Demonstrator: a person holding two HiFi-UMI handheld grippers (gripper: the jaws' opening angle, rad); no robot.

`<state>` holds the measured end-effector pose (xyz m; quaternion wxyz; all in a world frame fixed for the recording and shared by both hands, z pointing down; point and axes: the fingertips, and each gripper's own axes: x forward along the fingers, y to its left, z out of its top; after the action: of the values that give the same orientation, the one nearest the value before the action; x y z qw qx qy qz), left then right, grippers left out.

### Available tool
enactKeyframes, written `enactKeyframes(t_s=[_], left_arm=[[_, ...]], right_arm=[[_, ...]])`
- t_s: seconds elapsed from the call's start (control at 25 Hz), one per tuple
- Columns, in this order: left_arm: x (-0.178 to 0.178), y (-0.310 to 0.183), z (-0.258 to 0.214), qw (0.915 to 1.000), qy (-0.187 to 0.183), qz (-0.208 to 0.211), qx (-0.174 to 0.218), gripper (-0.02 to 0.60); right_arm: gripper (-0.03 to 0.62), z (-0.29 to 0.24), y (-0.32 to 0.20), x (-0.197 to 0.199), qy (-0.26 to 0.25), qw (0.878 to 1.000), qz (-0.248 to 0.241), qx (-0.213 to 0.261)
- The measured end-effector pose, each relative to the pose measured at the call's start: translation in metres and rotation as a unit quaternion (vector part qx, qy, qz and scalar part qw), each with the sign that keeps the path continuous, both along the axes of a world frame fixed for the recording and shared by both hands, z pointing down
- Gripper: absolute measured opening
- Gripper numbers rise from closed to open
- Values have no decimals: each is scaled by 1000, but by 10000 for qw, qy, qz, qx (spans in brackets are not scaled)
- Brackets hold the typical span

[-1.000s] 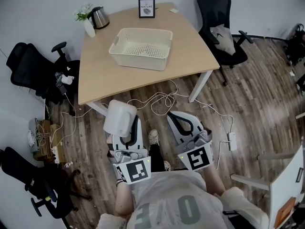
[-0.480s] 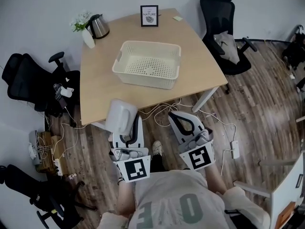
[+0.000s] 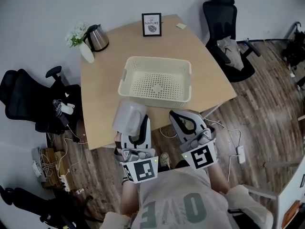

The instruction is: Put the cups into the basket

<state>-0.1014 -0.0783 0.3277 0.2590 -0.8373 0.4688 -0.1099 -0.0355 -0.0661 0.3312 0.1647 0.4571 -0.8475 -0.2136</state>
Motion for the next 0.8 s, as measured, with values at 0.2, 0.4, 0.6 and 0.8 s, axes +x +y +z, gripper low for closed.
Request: enactKeyframes(t_s=[0.2,0.4,0.6,0.8], left_arm=[[13,-43,-2,9999,40,92,-62,64],[34,-84,2,9998,-57,95,-164,64],[50,-128,2,9998,-97,-79,-178,64],[74,-176,-1,9988,-301,-282,-275,64]], right_arm=[[-2,0,-37,9,92,9999,84,-42],[-2,3,-80,32,38,9999,126,-105],[-2,5,-131,46,-20,9998,-16,-180],[-2,-5,-177,63,-90,9994,-318,-123]])
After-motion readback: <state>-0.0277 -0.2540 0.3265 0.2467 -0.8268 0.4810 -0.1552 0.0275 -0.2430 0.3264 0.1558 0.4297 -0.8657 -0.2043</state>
